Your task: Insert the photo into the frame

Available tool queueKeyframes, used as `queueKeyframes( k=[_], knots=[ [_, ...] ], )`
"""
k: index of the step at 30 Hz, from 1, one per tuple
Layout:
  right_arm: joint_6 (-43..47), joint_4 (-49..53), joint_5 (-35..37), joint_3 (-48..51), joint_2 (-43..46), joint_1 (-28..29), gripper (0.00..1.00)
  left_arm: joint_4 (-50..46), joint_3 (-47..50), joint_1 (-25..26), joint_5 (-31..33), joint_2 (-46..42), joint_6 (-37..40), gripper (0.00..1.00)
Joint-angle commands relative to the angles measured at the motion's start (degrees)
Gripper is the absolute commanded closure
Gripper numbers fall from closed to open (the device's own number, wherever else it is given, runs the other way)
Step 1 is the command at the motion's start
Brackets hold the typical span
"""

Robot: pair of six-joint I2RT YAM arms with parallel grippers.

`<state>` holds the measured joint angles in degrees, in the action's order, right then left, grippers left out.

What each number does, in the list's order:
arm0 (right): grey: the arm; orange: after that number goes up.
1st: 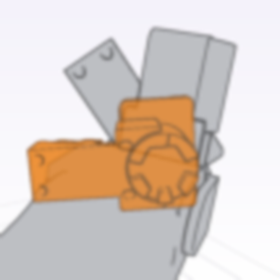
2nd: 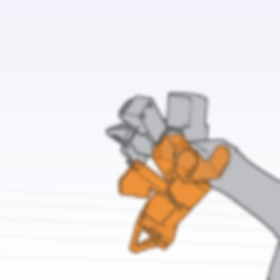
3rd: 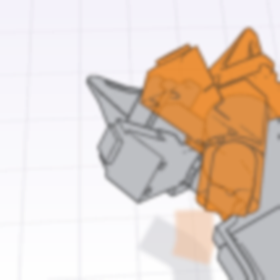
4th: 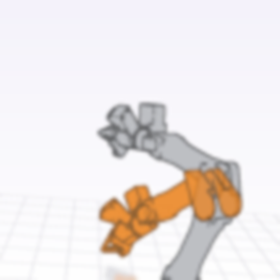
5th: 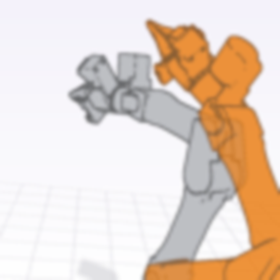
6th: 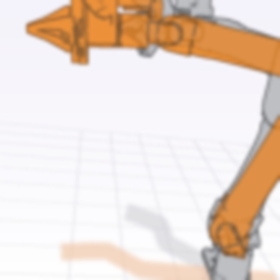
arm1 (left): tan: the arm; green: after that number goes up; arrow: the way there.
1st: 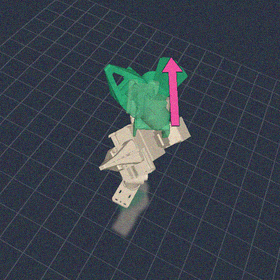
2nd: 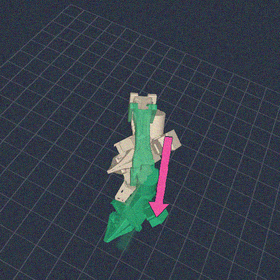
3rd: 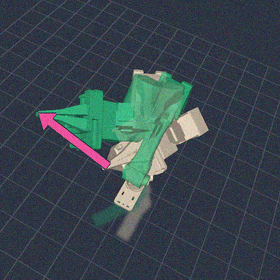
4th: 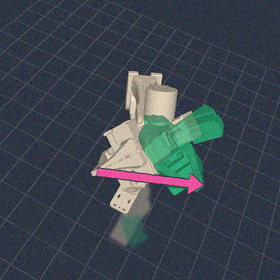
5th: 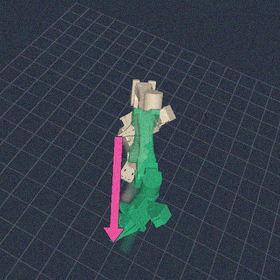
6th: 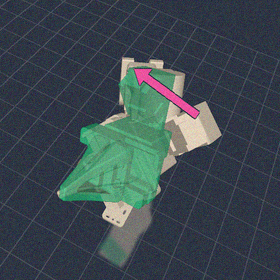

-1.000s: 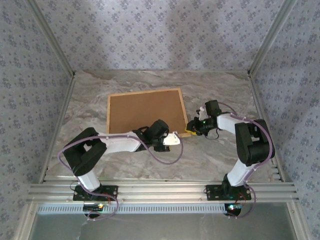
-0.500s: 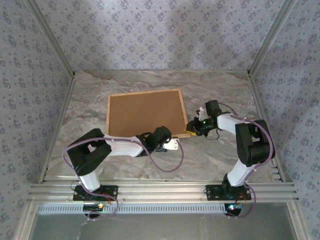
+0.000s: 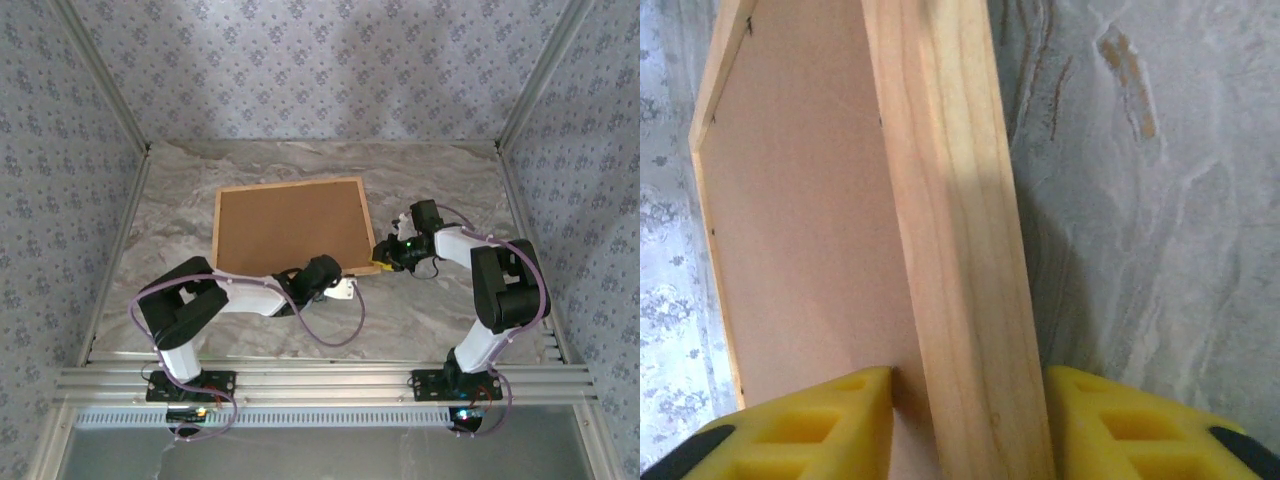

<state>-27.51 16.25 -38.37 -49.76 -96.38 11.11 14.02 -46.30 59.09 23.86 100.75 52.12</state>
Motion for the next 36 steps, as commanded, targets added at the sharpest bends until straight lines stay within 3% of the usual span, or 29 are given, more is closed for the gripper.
queueKeyframes(
  k=[1, 13, 17, 22, 26, 31, 36],
  knots=[
    [-0.8, 2.6, -0.9, -1.6, 1.3, -0.5, 0.75, 2.2, 0.7, 0.1, 1.0, -0.8, 0.8, 0.66],
    [4.8, 9.1, 2.9, -6.2, 8.1, -4.3, 0.48, 0.2, -0.8, -0.5, 0.9, -7.4, -1.1, 1.00],
    [7.6, 5.5, 5.1, -7.5, 15.0, -6.5, 0.45, -4.3, -2.5, -1.8, -0.5, -12.8, -1.9, 1.00],
    [10.1, -5.2, 9.1, -7.8, 23.4, -6.4, 0.43, -12.2, -6.7, -6.6, -9.0, -21.9, -6.6, 1.00],
    [15.0, -14.6, 9.0, -8.2, 27.3, -3.6, 0.42, -17.4, -10.8, -10.4, -14.9, -26.8, -6.0, 1.00],
    [22.5, -21.9, 5.3, -10.3, 28.4, -1.1, 0.37, -23.7, -16.3, -15.2, -19.9, -29.6, -5.7, 1.00],
    [29.4, -20.6, -1.3, -14.7, 27.2, 0.5, 0.35, -31.0, -22.2, -19.6, -26.7, -30.8, -6.7, 1.00]
  ],
)
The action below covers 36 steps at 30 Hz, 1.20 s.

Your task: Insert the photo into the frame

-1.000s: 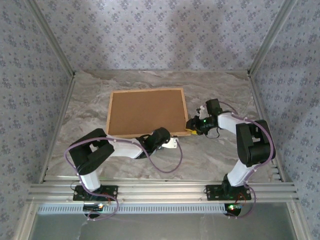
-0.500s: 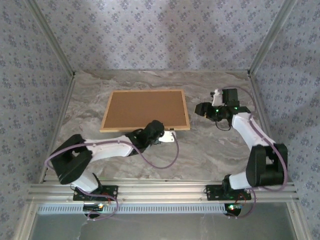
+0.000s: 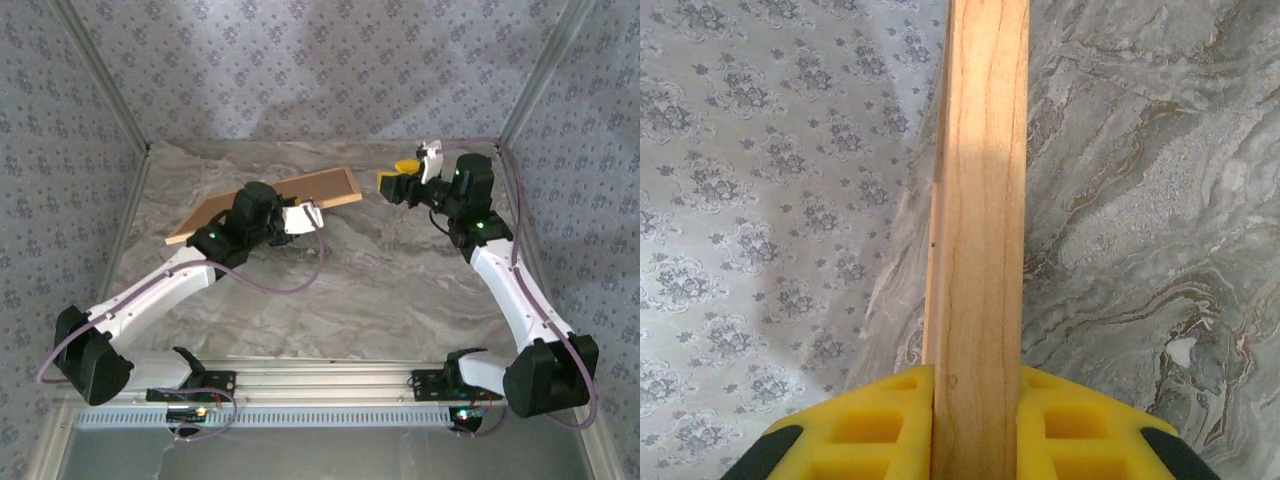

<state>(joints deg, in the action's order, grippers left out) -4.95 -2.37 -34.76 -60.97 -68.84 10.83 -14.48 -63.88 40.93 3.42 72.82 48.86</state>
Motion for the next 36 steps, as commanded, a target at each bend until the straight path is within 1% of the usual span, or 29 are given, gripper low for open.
queueKeyframes(
  k=[1, 5, 7, 9, 15, 18, 21, 26, 29, 32, 35, 36],
  knots=[
    [9.1, -0.3, -6.1, -4.5, -0.5, 1.4, 0.35, -4.0, -5.8, -2.2, -7.0, -2.9, -3.4, 1.00],
    [19.2, 6.2, -9.1, -6.8, -0.2, 3.9, 0.33, -11.5, -10.5, -5.0, -10.2, -2.1, -3.4, 1.00],
    [25.7, 8.8, -9.1, -6.9, 0.1, 6.0, 0.31, -14.7, -13.0, -6.4, -11.3, -1.5, -3.7, 1.00],
    [29.7, 10.8, -9.0, -6.8, -0.2, 7.8, 0.29, -15.8, -14.0, -7.0, -12.2, -1.4, -2.7, 1.00],
    [37.3, 20.0, -6.5, -13.5, -4.0, 11.8, 0.28, -19.0, -16.4, -7.6, -14.8, -0.6, -1.1, 1.00],
    [40.8, 22.7, -4.9, -14.8, -5.3, 13.2, 0.27, -20.8, -17.2, -7.6, -15.3, 0.0, 0.3, 1.00],
    [44.5, 24.8, -5.0, -15.3, -6.3, 13.8, 0.25, -22.0, -18.2, -7.7, -16.3, 0.6, 0.9, 1.00],
    [50.2, 27.9, -7.1, -16.1, -8.1, 14.1, 0.25, -22.6, -18.7, -7.6, -17.9, 1.2, 1.4, 1.00],
    [52.6, 30.1, -6.4, -17.8, -10.1, 14.3, 0.28, -23.1, -18.6, -7.5, -19.0, 1.4, 1.9, 1.00],
    [54.3, 32.6, -6.3, -19.9, -12.0, 14.4, 0.33, -23.2, -18.4, -7.6, -19.5, 1.6, 2.0, 1.00],
    [55.8, 34.0, -7.2, -21.0, -13.4, 14.7, 0.40, -23.1, -18.4, -7.6, -20.0, 1.8, 2.2, 1.00],
    [55.8, 34.0, -7.2, -21.3, -13.8, 14.7, 0.45, -23.0, -18.4, -7.6, -20.2, 1.9, 2.3, 1.00]
  ],
)
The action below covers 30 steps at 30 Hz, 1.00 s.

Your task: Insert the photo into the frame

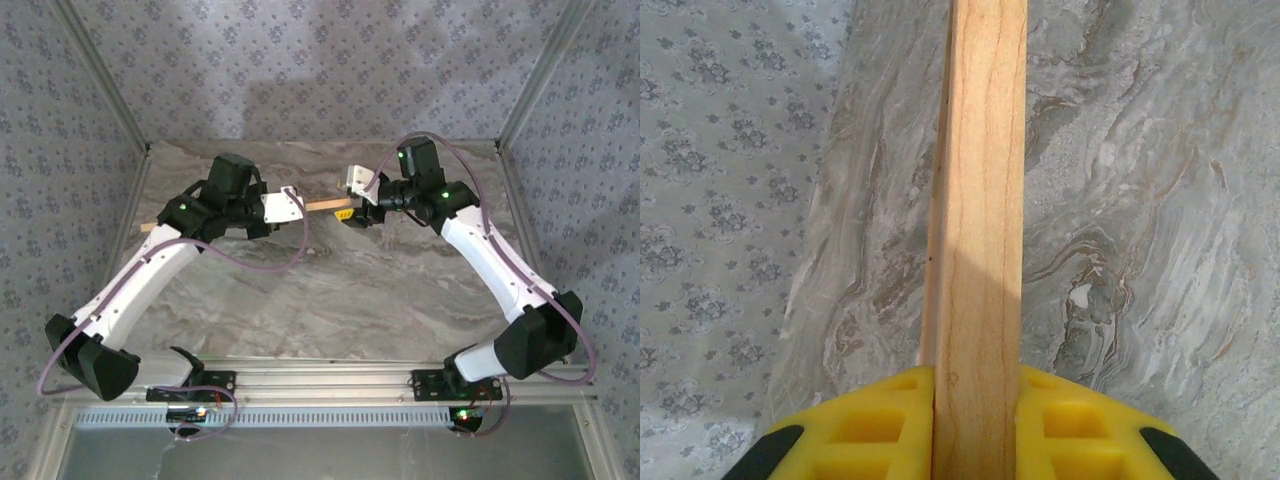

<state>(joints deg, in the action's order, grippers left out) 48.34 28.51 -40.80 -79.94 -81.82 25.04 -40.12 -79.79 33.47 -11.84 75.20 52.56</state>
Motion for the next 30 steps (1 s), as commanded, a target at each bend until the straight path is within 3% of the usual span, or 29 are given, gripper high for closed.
queueKeyframes(
  k=[1, 13, 21, 25, 30],
  knots=[
    [2.8, 3.5, -1.2, -2.7, -1.2, 0.6, 0.49, 2.6, -2.6, -0.1, -5.0, -0.5, -1.4, 1.00],
    [4.9, 7.9, -0.7, -4.1, -2.9, 1.0, 0.75, 4.1, -1.9, -0.1, -4.7, -0.1, -1.2, 1.00],
    [5.0, 8.9, -0.8, -4.3, -2.9, 1.0, 0.87, 6.5, -0.3, -0.1, -4.1, 0.3, -1.3, 1.00],
    [4.0, 8.2, -1.3, -4.4, -2.8, 1.0, 0.93, 8.9, 0.7, -0.1, -3.0, 0.3, -2.0, 0.80],
    [0.0, 4.8, -2.7, -3.8, -2.1, 1.0, 0.99, 12.3, 1.8, -0.1, -0.6, 0.1, -4.6, 0.64]
  ],
)
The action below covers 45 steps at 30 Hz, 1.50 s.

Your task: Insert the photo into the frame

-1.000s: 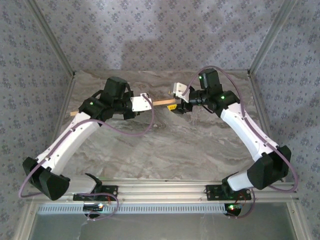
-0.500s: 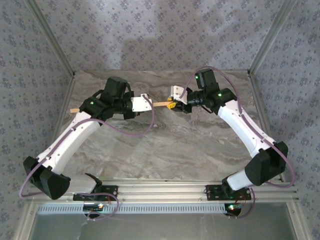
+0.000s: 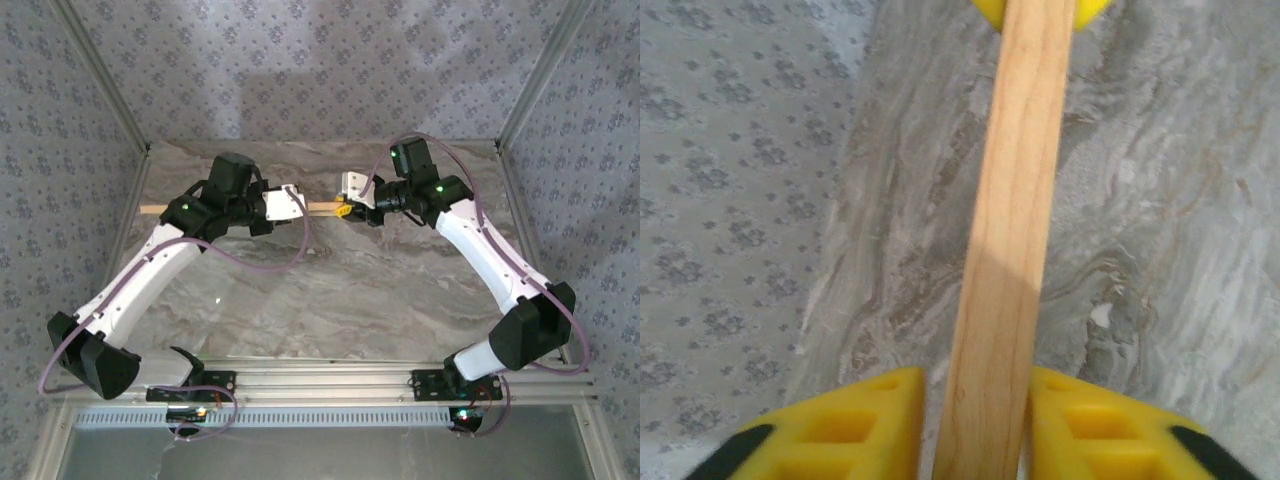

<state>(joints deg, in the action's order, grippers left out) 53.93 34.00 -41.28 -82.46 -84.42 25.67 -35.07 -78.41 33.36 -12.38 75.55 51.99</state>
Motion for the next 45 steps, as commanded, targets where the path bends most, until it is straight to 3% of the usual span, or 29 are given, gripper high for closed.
queueKeyframes(
  k=[1, 7, 11, 15, 21, 27, 37, 45],
  knots=[
    [-6.8, -1.8, -2.3, -1.1, 0.6, 0.3, 1.00, 7.9, 0.5, 0.0, 0.4, -0.4, -5.2, 0.59],
    [-14.5, -4.6, -1.1, -1.5, 0.8, 0.3, 1.00, 14.6, 2.4, 0.0, 2.1, -2.8, -12.1, 0.21],
    [-24.0, -6.0, 2.3, -3.2, 0.6, -0.5, 1.00, 19.8, 3.2, -0.6, 4.0, -5.5, -19.2, 0.08],
    [-37.4, -7.5, 2.9, -5.7, 0.0, -2.7, 1.00, 22.5, 2.9, -3.1, 4.9, -7.1, -30.1, 0.05],
    [-62.1, -9.8, -2.2, -6.7, -1.5, -9.1, 1.00, 22.5, 3.7, -6.9, 4.1, -8.9, -44.2, 0.04],
    [-84.3, -23.8, -5.5, 4.0, 1.0, -16.9, 1.00, 22.3, 7.4, -8.8, 2.5, -9.7, -50.0, 0.03],
    [-100.5, -35.4, -4.8, 25.8, 2.9, -23.5, 0.97, 28.9, 18.2, -10.2, 1.2, -10.6, -57.7, 0.04],
    [-101.8, -39.9, -1.8, 35.8, 2.5, -23.5, 0.91, 33.4, 24.4, -10.3, 0.9, -10.2, -60.3, 0.04]
  ],
)
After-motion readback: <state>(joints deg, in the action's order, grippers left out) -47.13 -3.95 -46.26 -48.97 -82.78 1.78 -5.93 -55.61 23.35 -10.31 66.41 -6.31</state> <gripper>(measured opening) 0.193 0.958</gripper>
